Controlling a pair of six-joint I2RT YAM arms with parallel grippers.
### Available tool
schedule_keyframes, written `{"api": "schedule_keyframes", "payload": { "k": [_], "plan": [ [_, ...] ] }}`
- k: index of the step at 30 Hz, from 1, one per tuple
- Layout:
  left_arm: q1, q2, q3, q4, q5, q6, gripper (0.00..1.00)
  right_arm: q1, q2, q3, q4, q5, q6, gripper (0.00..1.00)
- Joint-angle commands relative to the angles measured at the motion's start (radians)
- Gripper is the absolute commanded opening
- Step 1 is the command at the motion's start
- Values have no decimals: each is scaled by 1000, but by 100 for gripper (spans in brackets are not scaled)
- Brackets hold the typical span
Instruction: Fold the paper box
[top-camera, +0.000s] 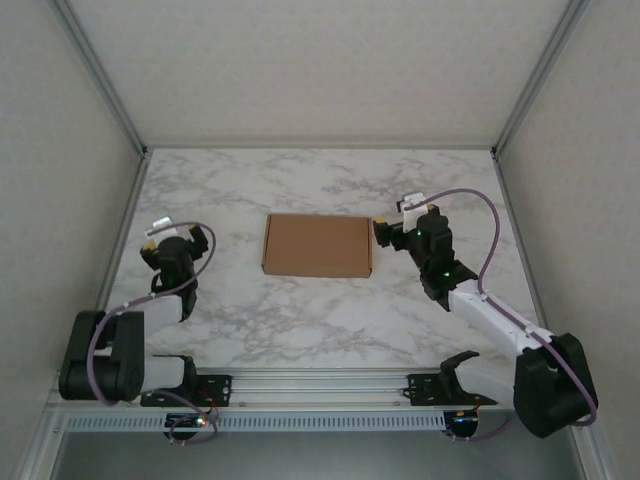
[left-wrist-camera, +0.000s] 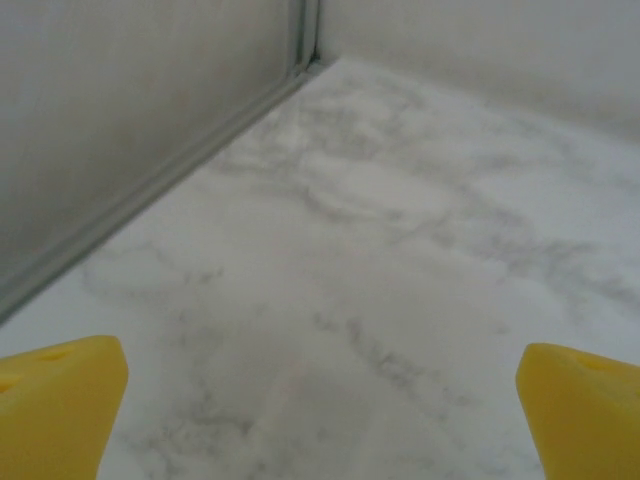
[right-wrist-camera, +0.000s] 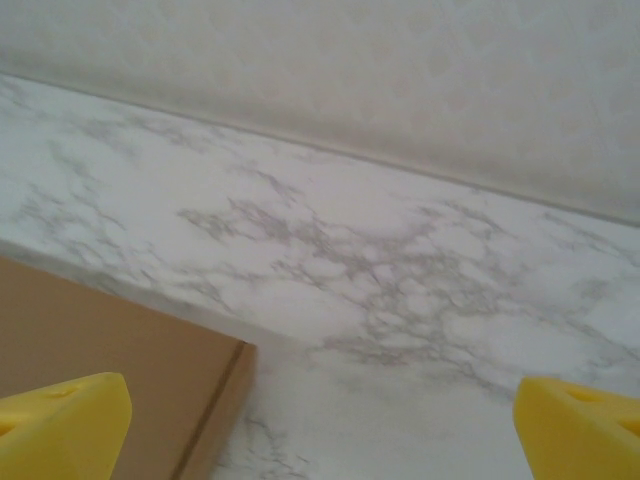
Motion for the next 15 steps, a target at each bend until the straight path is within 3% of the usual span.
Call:
{"api": "schedule_keyframes", "payload": {
  "k": [1,3,4,5,7,10,15],
  "plan": [
    [8,62,-24,300,89,8,99,-81,72,-91,210,34,-4,99],
    [6,104,-30,370,137,41,99,-143,121,-139,337,34,57,99],
    [6,136,-39,412,130,37,100,-164,114,-115,245,-28,62,99],
    [6,171,-66,493,134,39,99,-185,134,-116,290,-116,35,99],
    [-3,208,-110,595,186,77,100,-188,162,-84,269,-146,11,99],
    [-7,200,-68,502,206,81,100,-208,204,-24,215,-98,41,99],
    [2,204,-70,517,220,77,99,-230,254,56,40,45,78,99]
  ]
}}
